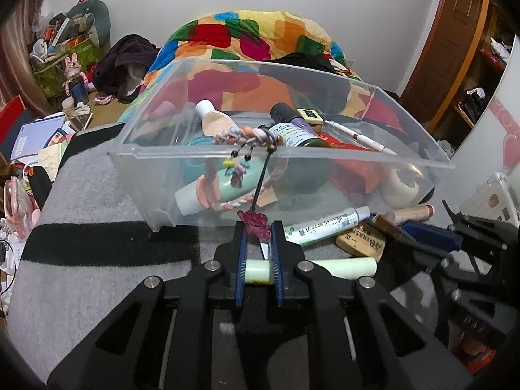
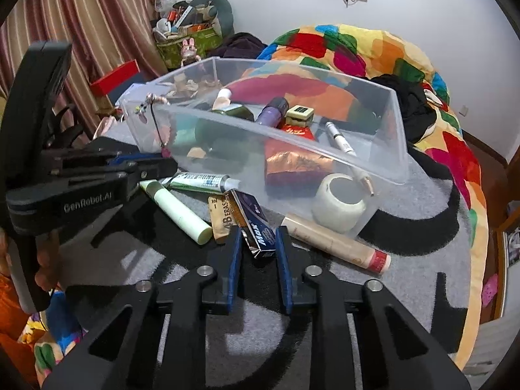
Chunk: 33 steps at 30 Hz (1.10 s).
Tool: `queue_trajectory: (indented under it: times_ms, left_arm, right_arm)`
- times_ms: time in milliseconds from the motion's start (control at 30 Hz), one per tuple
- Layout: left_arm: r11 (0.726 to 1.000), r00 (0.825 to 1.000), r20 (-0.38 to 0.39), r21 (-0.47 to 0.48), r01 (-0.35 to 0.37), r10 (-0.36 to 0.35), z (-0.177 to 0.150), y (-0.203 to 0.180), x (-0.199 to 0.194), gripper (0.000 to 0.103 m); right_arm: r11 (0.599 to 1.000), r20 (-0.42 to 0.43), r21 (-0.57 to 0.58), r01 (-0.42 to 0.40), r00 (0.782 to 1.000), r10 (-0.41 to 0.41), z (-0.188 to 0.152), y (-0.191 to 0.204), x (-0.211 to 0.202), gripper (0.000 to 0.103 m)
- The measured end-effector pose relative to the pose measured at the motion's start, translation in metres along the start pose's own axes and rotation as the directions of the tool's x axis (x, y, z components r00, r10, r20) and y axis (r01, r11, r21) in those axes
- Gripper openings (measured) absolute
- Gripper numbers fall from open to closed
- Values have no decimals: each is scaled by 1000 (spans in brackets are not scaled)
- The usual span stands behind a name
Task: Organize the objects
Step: 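Grasp pink beaded keychain with left gripper while right gripper grasps blue Max box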
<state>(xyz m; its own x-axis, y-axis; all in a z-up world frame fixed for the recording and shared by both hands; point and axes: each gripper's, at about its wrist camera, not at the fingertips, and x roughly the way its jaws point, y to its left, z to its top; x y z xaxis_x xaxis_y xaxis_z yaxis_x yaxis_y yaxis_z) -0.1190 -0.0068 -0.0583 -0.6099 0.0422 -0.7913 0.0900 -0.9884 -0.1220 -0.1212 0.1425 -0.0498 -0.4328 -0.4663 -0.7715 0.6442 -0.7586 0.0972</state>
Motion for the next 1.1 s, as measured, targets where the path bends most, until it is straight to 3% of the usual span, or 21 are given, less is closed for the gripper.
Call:
queue_trajectory:
  times_ms: [100,200,600,867,1033,1100]
  left_arm:
    - [1000,1000,7,4,11,-11,-5,2,-4,6]
    - [1000,1000,15,1,15,-15,-8,6,-9,2]
    - [1000,999,41,31,6,-7,-6,10,-22,2]
    - [997,1000,9,74,12,-12,-1,-1,-12,11]
    - [998,1000,8,60,12,-13,3,-3,-10,30]
    - [999,1000,15,50,6,-7,7,-3,-9,31]
  right_arm:
    - [1000,13,14,-5,1000,4,0,-2,-4,8]
    - [1000,23,29,-11,1000,10,-2,-4,-7,7]
    - [998,71,51,-38,997,35,-3,-7,-28,7]
    - [997,94,50,-53,994,48,-3,-7,-37,7]
    - [997,117,45,-62,992,57,-2,-5,-46,7]
    - [997,124,41,-64,991,59,-1,-4,-48,7]
